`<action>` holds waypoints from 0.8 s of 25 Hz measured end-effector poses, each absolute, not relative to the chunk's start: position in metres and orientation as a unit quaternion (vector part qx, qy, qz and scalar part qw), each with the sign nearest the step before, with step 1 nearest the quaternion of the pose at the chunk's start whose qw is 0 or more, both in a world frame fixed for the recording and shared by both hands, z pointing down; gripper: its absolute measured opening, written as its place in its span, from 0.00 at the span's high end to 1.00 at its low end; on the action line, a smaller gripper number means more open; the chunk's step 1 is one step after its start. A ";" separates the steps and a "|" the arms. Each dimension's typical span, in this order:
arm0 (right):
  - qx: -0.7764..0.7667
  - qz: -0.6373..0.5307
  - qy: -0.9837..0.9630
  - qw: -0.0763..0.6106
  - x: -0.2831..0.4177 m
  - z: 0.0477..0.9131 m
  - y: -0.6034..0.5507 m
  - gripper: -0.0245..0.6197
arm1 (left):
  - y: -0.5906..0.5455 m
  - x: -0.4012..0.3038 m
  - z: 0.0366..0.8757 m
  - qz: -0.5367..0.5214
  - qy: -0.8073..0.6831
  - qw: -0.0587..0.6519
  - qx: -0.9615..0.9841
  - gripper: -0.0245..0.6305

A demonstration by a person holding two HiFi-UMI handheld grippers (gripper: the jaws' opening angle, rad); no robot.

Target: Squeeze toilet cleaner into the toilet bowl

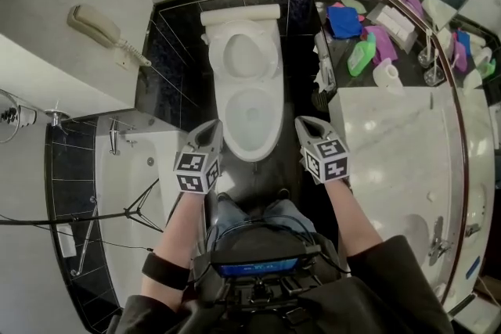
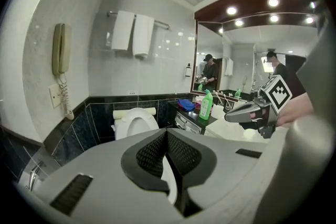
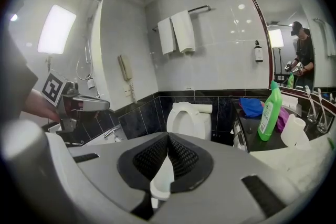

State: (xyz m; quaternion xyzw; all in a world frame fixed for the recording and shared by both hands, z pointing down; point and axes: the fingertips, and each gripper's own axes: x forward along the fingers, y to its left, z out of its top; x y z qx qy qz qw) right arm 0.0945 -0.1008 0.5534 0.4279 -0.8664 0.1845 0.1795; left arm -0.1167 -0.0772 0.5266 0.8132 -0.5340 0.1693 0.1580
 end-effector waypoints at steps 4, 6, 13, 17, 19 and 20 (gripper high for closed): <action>0.436 0.186 -0.863 0.175 0.086 0.547 -0.096 0.94 | -0.075 -0.122 0.522 0.166 -0.525 0.159 0.819 0.96; 0.442 0.187 -0.860 0.174 0.081 0.547 -0.095 0.94 | -0.074 -0.127 0.520 0.166 -0.519 0.157 0.824 0.96; 0.450 0.193 -0.854 0.175 0.045 0.542 -0.083 0.94 | -0.062 -0.169 0.521 0.173 -0.512 0.159 0.827 0.96; 0.461 0.195 -0.846 0.183 0.034 0.552 -0.080 0.94 | -0.060 -0.197 0.519 0.168 -0.515 0.158 0.826 0.96; 0.464 0.198 -0.843 0.187 0.026 0.555 -0.078 0.94 | -0.060 -0.209 0.520 0.165 -0.516 0.159 0.825 0.96; 0.464 0.200 -0.842 0.188 0.022 0.555 -0.078 0.94 | -0.060 -0.215 0.520 0.164 -0.517 0.160 0.825 0.96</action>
